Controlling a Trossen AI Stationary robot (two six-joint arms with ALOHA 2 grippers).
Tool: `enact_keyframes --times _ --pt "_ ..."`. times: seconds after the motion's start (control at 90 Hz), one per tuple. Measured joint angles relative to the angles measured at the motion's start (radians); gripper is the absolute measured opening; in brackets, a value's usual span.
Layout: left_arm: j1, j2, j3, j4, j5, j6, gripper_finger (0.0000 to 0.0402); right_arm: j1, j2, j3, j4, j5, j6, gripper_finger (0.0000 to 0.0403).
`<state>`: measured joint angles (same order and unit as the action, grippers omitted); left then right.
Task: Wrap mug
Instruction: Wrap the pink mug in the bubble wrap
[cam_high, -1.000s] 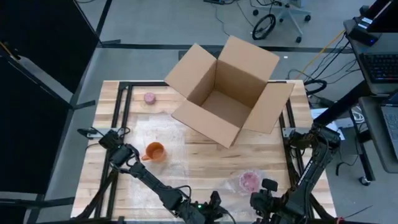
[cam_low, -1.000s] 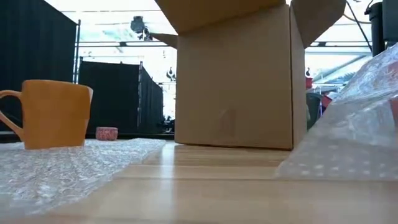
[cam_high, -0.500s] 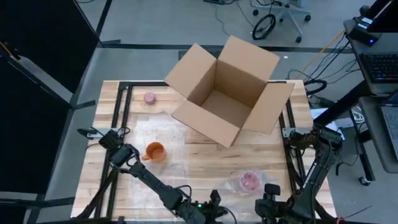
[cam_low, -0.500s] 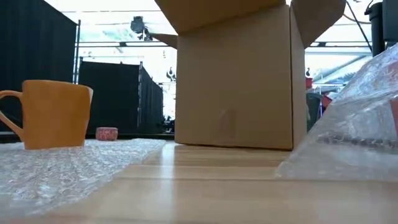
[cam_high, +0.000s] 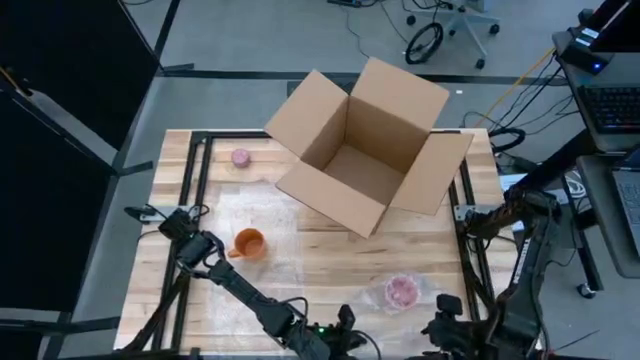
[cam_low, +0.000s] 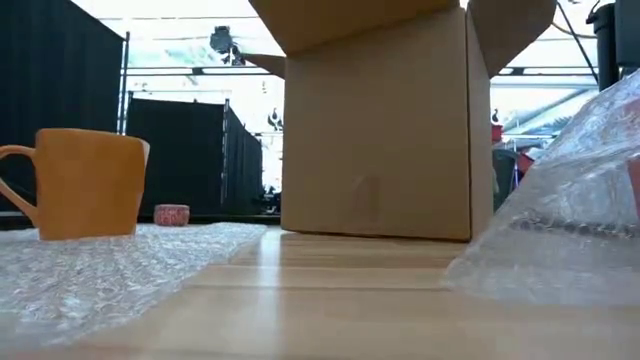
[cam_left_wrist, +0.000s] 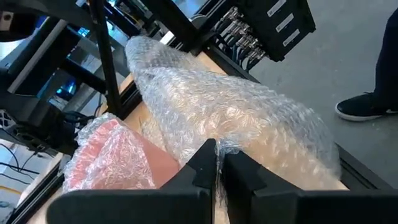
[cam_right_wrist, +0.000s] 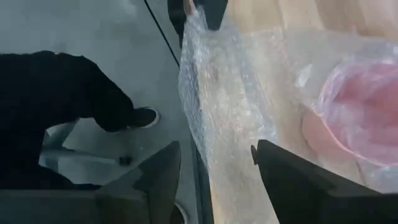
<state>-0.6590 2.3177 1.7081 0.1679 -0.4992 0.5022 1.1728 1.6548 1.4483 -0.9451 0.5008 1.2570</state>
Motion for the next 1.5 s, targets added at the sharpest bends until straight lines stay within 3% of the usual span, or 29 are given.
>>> enact_keyframes --times 0.444,0.933,1.5 --pt "0.000 -0.002 0.000 0.072 0.000 -0.006 0.0001 0.000 -0.001 0.000 -0.003 0.002 -0.078 0.0196" --pt "0.023 -0.002 0.000 0.126 0.016 -0.307 0.0001 0.000 -0.001 0.000 -0.004 -0.003 -0.158 0.0196" --pt "0.030 -0.002 0.000 0.217 0.035 -0.372 0.0001 -0.001 0.093 0.000 0.011 0.002 -0.257 0.0196"
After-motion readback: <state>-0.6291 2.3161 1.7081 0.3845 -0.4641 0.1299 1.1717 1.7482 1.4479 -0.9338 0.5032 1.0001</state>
